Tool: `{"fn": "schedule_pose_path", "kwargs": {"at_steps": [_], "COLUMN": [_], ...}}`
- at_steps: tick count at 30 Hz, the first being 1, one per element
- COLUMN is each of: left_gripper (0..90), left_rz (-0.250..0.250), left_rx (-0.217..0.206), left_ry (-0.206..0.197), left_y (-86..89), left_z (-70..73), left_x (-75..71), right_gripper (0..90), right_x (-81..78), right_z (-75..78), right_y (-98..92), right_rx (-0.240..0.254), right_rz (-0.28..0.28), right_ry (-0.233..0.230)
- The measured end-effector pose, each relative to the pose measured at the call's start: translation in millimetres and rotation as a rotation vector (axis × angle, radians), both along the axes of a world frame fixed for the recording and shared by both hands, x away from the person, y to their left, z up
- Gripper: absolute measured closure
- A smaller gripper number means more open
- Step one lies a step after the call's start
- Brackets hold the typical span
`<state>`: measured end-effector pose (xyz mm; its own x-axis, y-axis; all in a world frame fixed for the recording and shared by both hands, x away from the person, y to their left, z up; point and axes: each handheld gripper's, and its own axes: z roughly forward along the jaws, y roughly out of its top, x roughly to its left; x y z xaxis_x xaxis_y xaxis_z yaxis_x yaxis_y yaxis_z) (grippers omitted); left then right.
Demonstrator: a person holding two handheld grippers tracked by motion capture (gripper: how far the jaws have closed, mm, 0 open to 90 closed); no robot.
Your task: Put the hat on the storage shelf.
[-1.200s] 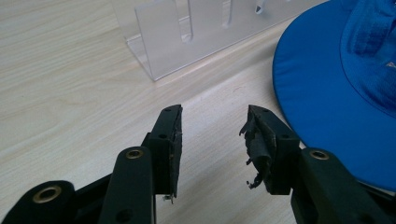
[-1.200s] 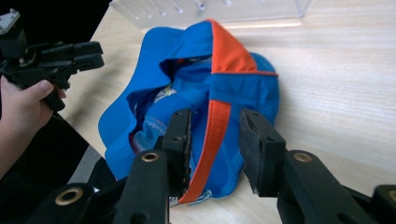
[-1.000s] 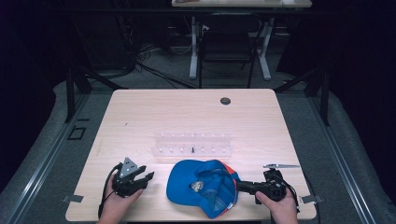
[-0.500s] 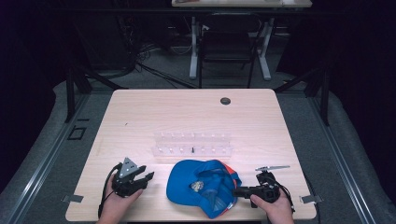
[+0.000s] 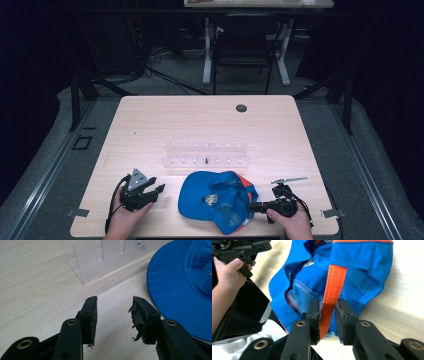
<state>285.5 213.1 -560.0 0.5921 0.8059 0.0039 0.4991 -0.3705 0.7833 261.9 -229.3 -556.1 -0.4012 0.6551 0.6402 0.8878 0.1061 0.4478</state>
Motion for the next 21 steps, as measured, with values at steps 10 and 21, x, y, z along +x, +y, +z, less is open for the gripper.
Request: {"fn": "schedule_pose_path", "kwargs": {"at_steps": [10,21], "left_gripper": [55.9,55.9], "left_rz": [0.0,-0.001], "left_rx": [-0.001,0.002], "left_ry": [-0.001,0.0], "left_y": [0.0,-0.6], "left_z": [0.1,-0.1], "left_x": [0.0,-0.1], "right_gripper": [75.1,77.8], "right_x": [0.1,0.9], "right_z": [4.4,5.4], "right_y": [-5.5,-8.8], "right_rx": [0.098,0.12], "right_rz": [-0.005,-0.003], "right_ry": [0.008,0.016]}}
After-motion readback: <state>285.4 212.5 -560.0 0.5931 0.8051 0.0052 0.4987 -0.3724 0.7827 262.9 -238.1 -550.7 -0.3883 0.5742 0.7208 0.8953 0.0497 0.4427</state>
